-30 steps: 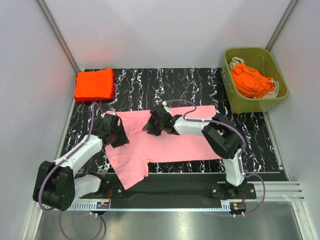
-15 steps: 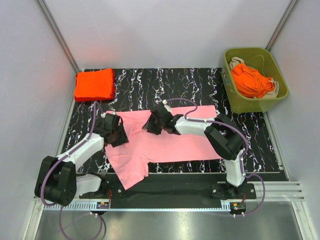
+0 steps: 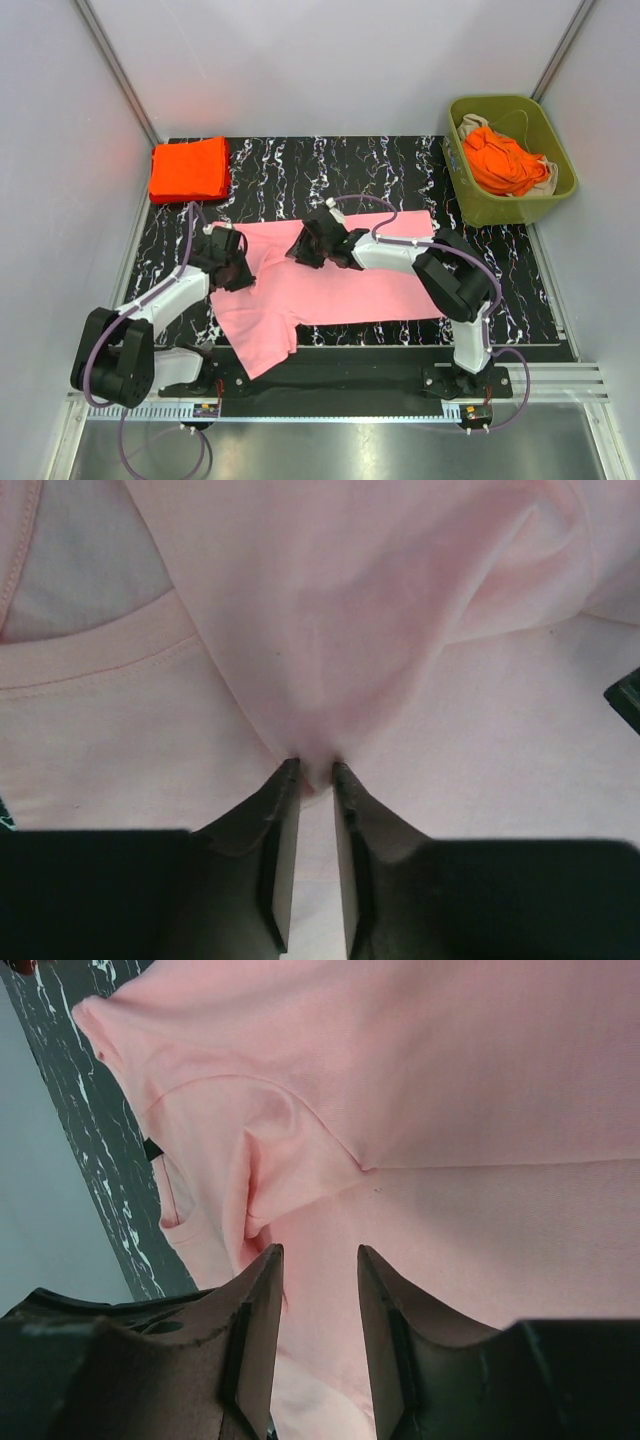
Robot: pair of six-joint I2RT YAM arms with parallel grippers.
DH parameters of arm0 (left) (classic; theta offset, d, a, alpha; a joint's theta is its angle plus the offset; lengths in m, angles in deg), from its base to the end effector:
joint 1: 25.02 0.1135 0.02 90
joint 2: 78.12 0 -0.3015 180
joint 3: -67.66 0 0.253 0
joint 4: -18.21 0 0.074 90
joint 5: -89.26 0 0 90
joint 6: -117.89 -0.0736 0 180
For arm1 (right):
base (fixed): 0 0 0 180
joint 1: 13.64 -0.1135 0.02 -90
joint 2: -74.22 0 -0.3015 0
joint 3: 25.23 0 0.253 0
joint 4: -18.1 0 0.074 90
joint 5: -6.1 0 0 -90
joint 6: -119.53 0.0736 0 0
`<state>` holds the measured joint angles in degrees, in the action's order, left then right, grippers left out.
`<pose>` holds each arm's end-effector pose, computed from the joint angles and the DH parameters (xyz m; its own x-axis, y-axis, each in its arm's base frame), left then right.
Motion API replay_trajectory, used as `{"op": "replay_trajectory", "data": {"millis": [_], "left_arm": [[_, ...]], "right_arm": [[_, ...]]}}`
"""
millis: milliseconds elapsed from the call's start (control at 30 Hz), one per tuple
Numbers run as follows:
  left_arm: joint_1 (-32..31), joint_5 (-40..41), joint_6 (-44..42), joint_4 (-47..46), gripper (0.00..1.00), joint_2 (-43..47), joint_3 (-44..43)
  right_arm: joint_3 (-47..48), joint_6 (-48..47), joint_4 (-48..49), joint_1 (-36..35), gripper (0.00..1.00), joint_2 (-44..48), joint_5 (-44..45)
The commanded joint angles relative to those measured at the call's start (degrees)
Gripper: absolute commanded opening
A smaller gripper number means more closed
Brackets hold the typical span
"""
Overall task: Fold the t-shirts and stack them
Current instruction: Fold the tshirt
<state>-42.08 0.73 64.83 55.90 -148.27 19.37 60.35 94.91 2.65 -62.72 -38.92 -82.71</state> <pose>0.2178 -0.0649 0.1757 -0.8275 -0.3745 -0.4183 -0.2708 0.9189 -0.2869 0.3095 0.3547 0.1730 -0.8639 0.3910 -0.3175 0.0956 0.7462 0.6589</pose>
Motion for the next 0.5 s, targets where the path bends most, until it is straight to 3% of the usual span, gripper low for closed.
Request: {"op": "replay_trajectory", "data": {"millis": [0, 33, 67, 100, 467], "left_arm": [[-0.34, -1.21, -0.56, -3.49, 0.18, -1.22, -1.03], [-0.26, -1.21, -0.56, -2.88, 0.13, -1.39, -1.55], [-0.17, 0.27, -0.74, -2.09, 0.02, -1.74, -3.21], [-0.08, 1.33, -1.0, -1.04, 0.0, -2.09, -4.44], [7.91, 4.77, -5.22, 5.92, 0.0, -10.79, -19.3]], "right_arm": [[-0.4, -1.49, 1.12, -0.49, 0.43, 4.51, 3.02], [-0.49, -2.1, 1.21, -0.66, 0.43, 4.68, 3.29], [-0.31, -2.54, 1.21, -0.58, 0.43, 4.86, 3.55], [-0.14, -3.15, 1.21, -0.84, 0.43, 4.95, 3.82], [5.57, -5.98, 0.33, -4.09, 0.41, -0.32, 4.7]]}}
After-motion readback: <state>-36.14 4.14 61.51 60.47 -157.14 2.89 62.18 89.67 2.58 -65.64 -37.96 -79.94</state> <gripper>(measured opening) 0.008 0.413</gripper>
